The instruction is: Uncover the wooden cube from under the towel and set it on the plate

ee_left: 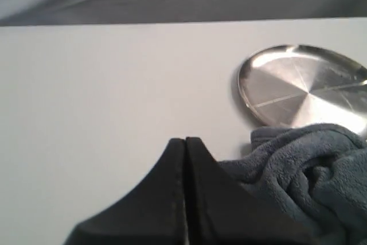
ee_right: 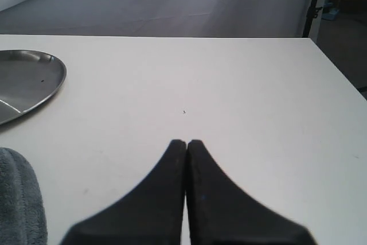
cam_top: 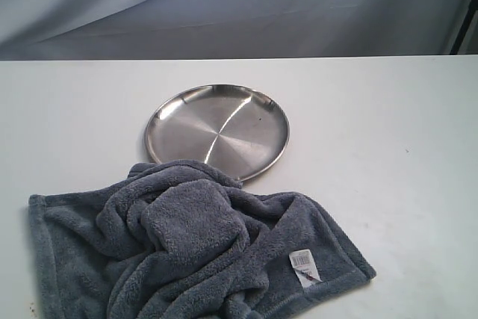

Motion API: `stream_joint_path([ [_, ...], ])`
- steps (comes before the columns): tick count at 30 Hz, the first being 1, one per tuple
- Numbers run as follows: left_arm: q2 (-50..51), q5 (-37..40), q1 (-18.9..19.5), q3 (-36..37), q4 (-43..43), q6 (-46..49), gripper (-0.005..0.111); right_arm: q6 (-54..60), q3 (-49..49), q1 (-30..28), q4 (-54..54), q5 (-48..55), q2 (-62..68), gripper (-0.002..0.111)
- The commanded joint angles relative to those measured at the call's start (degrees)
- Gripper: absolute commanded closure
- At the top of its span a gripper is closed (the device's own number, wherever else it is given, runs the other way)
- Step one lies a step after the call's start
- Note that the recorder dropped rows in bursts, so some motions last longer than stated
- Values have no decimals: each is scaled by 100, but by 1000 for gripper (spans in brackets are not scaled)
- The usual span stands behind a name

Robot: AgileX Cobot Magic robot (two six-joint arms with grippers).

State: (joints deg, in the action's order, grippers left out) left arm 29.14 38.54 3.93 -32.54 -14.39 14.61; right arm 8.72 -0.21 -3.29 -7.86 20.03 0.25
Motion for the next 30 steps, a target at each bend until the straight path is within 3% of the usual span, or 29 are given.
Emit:
stream_joint_path([
  [1,492,696,13,-451,-193,206,107,-17,21,-12,-38,-3,-25,108],
  [8,919,1610,-57,-1187,-550,407,107,-17,21,-12,-38,-3,-25,108],
  [16,962,2158,-816,-1542,-605,680,107,-17,21,-12,-38,-3,-25,108],
  [26,1707,3142,-1030,-2141,-603,335,107,-17,21,-12,-38,-3,-25,108],
  [30,2256,3142,-1487,-2414,-265,335,107,-17,21,-12,-38,-3,-25,108],
])
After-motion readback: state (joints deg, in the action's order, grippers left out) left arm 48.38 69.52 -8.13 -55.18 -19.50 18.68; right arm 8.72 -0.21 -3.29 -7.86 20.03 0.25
